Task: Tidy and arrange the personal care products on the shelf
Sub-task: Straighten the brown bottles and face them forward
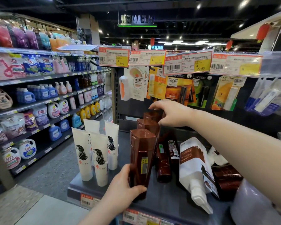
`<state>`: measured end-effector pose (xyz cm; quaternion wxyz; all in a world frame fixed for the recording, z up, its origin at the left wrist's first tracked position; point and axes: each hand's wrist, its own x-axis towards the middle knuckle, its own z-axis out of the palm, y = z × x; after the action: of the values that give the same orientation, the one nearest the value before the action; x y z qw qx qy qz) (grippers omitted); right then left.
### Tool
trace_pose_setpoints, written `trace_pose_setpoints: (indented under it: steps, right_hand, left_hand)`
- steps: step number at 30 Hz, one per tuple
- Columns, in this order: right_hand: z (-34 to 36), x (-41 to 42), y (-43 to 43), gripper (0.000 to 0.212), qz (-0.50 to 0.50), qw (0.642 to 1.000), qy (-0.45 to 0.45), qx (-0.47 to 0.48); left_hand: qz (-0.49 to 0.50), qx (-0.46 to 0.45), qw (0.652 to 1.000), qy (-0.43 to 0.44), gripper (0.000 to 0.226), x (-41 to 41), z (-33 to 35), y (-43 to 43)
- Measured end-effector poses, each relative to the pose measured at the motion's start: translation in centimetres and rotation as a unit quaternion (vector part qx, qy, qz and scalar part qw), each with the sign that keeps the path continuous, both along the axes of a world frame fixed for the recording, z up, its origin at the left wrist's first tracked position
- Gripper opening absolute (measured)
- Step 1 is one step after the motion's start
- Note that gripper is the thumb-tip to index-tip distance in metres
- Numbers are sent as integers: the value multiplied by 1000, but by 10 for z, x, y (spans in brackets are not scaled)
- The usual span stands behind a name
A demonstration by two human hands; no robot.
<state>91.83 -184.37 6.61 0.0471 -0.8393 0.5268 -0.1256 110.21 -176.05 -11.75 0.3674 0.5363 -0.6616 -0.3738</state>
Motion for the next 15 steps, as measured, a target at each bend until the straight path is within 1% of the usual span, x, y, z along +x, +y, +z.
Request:
trace_pose_setpoints:
  steps: [4,7,10,12,15]
  right_hand:
    - [-5,4,-12,79,-7,997,72,19]
    - [-5,5,-19,82,-29,994,102,6]
    - [-6,7,-23,69,-21,994,110,10]
    - [-8,9,-25,58,-2,996,82,23]
    - [-11,13,-27,52,5,999,38,31]
  left_hand:
    - [2,-3,1000,-8,51,0,3,-1]
    - [1,-1,1000,-8,50,-1,4,-2]
    - [2,-2,1000,-13,49,-1,3,-1]
    - [4,-5,1000,-16,49,-1,1,-1]
    - [6,-9,1000,-18,47,-1,-2,0]
